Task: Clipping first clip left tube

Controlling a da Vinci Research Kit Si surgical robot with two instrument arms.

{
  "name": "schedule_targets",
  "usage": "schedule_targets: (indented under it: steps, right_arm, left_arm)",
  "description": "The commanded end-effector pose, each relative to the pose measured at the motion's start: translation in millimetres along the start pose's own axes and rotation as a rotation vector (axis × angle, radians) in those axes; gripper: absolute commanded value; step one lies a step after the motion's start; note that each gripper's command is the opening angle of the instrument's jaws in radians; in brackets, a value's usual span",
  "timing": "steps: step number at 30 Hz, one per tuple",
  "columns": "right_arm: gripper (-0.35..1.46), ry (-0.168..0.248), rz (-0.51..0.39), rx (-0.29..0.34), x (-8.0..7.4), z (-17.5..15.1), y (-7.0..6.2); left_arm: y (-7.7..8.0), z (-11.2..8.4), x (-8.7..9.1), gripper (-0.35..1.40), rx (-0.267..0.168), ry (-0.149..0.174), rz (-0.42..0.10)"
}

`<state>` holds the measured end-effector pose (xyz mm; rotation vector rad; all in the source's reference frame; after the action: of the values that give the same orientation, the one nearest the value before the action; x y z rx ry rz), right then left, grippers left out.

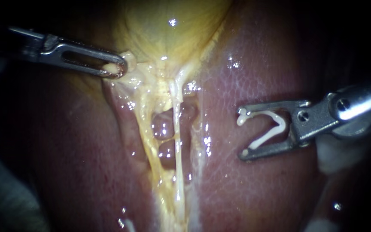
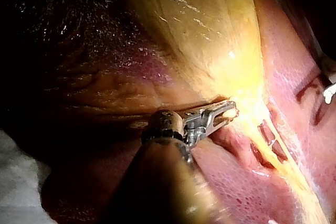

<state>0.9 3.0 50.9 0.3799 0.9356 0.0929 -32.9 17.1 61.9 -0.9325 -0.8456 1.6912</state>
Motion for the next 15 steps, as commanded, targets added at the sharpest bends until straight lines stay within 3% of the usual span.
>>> schedule_targets:
  steps: [1,9,15]
  right_arm:
    - [0.50,0.001,-0.001,-0.001,0.0,0.1,0.0]
    - [0.50,0.005,0.019,-0.008,0.2,0.9,-0.1]
    - [0.50,0.045,0.067,0.001,0.5,3.7,-0.6]
  left_arm:
    - [0.0,0.0,0.0,-0.35,0.000,0.000,0.000]
    - [0.1,-0.2,0.1,-0.35,-0.001,-0.001,0.000]
    - [0.2,-0.6,0.2,-0.35,-0.004,-0.003,-0.002]
